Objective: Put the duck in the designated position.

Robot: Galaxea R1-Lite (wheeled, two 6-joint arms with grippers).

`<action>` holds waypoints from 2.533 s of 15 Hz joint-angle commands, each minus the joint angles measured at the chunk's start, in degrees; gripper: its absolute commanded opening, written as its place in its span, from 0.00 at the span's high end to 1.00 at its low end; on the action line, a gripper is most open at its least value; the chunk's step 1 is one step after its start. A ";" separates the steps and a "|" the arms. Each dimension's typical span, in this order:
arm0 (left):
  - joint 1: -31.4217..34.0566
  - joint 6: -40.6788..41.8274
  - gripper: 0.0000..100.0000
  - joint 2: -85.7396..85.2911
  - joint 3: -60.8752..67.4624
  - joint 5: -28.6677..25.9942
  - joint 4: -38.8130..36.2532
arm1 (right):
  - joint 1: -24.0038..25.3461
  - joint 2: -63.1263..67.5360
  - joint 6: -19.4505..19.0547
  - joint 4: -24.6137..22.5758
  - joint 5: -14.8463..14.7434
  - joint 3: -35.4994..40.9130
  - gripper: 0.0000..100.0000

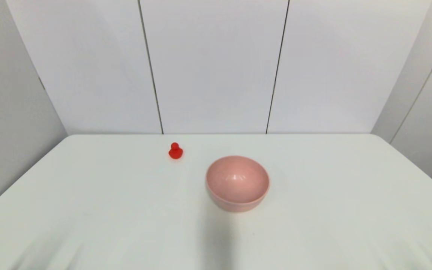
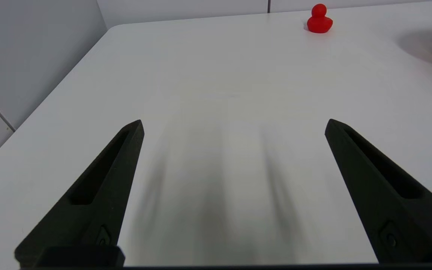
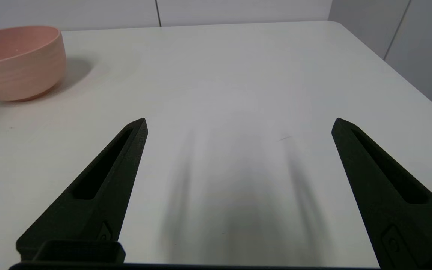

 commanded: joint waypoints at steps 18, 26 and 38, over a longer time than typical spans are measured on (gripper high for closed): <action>-0.15 -2.55 0.00 6.93 -2.46 1.82 0.18 | 0.00 0.07 0.02 -0.05 -0.02 0.00 0.00; -4.64 2.72 0.00 43.49 -34.89 1.64 6.16 | 0.00 0.07 0.02 -0.05 -0.02 0.00 0.00; -24.15 -9.23 0.00 97.02 -66.80 5.16 6.07 | 0.00 0.07 0.02 -0.05 -0.02 0.00 0.00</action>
